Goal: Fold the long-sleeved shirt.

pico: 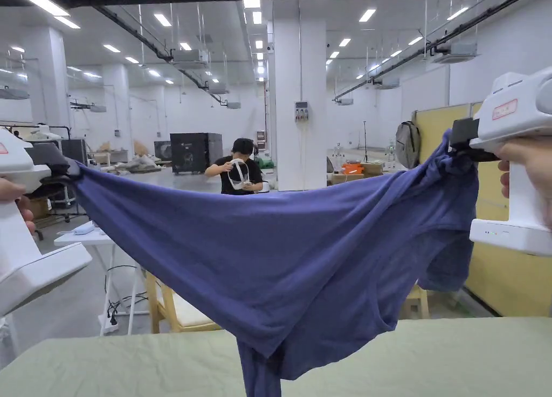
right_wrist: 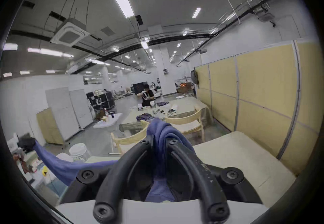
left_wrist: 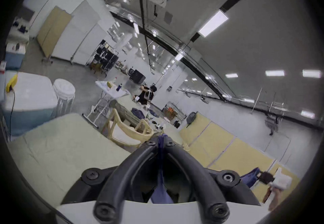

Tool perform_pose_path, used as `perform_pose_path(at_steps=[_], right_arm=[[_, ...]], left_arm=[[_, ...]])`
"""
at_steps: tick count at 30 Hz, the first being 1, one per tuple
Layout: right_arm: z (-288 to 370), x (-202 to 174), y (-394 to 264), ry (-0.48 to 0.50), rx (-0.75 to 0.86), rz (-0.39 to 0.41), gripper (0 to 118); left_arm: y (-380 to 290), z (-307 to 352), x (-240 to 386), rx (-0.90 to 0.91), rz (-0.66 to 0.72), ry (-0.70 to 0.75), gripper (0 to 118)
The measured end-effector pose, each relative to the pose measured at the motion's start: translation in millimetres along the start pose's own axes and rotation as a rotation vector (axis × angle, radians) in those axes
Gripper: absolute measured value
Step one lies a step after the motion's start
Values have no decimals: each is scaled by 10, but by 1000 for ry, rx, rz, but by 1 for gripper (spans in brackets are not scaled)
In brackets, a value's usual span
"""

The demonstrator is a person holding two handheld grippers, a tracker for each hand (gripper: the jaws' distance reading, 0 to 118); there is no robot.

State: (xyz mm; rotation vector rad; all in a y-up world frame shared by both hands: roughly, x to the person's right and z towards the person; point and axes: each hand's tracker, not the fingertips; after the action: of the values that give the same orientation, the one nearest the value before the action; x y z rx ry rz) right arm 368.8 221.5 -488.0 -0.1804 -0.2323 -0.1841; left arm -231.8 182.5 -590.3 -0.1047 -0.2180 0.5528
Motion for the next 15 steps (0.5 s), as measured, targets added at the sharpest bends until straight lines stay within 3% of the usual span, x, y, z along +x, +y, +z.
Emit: perform_pose_path(at_steps=[3,8,13,15], right_arm=[[-301,-120,20,-72,-17,85,15],[-919,-268,-473,-98,-121,213,15],[-1518,-190,-1599,-91,-279,281,15],[-1690,-164,-2172,-130,-382,292,15]], left_arm=[[-58,-301,29,-11,-108,79,2],[-610,-771,-153,-88,-270,139,2],[-1569,-1136,-810,-242,-220,183,2],[-2032,-1195,-1071,-301,-269,232,2]])
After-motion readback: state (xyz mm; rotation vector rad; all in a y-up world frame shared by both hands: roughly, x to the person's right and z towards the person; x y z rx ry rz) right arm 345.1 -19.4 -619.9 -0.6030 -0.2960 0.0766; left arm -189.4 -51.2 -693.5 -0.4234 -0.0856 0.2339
